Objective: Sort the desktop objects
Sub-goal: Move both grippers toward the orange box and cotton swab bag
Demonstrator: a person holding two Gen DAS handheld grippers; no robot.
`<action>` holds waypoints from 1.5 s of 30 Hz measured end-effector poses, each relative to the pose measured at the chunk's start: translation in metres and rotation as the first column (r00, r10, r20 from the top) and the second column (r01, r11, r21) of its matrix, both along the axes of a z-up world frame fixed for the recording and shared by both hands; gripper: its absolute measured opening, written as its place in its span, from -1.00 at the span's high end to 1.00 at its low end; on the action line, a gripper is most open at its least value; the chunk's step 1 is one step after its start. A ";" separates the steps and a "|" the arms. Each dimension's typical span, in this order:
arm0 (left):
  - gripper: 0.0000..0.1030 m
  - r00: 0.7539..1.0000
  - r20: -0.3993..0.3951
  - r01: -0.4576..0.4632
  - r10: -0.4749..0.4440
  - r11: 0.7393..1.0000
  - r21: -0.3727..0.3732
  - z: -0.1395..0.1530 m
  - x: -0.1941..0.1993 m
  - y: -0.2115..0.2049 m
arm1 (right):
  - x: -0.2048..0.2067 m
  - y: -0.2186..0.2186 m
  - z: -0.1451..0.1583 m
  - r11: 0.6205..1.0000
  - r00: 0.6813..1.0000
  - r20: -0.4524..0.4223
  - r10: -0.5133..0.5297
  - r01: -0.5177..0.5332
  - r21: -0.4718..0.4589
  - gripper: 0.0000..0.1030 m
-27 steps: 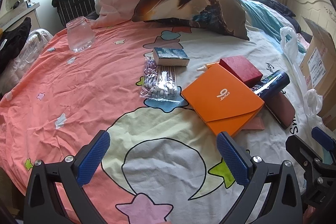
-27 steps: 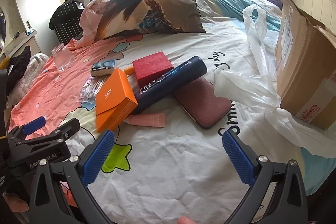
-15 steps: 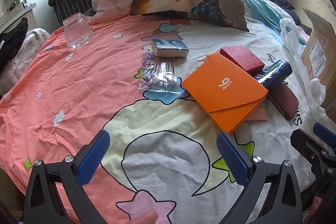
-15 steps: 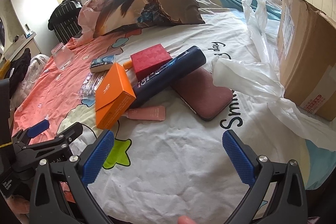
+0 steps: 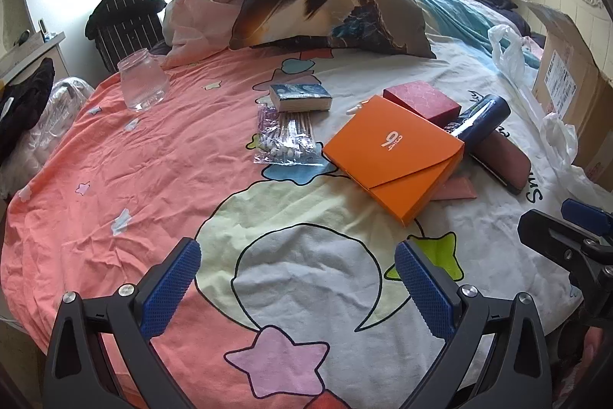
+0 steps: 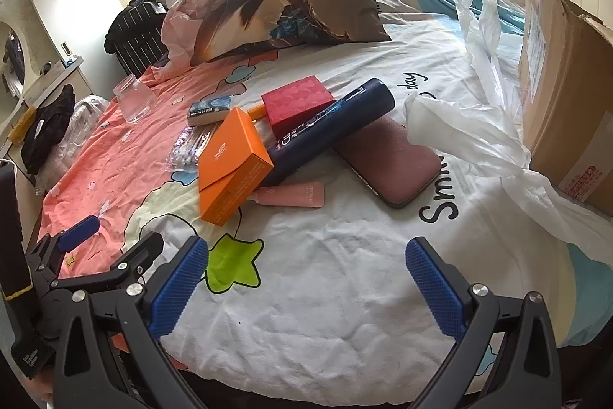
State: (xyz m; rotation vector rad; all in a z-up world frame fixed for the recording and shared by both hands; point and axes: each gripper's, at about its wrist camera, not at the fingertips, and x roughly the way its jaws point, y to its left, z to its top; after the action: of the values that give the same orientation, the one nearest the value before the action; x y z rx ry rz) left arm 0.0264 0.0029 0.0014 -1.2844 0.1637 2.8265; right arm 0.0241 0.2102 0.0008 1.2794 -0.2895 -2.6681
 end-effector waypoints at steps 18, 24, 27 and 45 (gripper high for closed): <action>-1.00 0.998 -0.054 0.017 -0.011 0.993 0.117 0.024 0.038 -0.005 | 0.026 0.001 0.017 0.997 0.997 -0.065 -0.042 0.045 0.059 -1.00; -1.00 0.998 -0.050 0.035 -0.030 0.993 0.116 0.026 0.046 -0.002 | 0.035 0.001 0.022 0.996 0.995 -0.084 -0.050 0.057 0.073 -1.00; -1.00 0.998 -0.051 0.043 -0.037 0.992 0.115 0.026 0.052 0.000 | 0.038 0.000 0.022 0.995 0.995 -0.085 -0.046 0.053 0.081 -1.00; -1.00 0.997 -0.060 0.049 -0.042 0.992 0.119 0.028 0.060 -0.013 | 0.045 -0.010 0.020 0.997 0.995 -0.103 0.007 0.001 0.072 -1.00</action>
State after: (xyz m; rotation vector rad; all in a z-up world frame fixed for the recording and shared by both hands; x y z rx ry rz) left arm 0.0861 -0.0105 0.0293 -1.1614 0.0237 2.7884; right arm 0.0689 0.1998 0.0210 1.1552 -0.1787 -2.7538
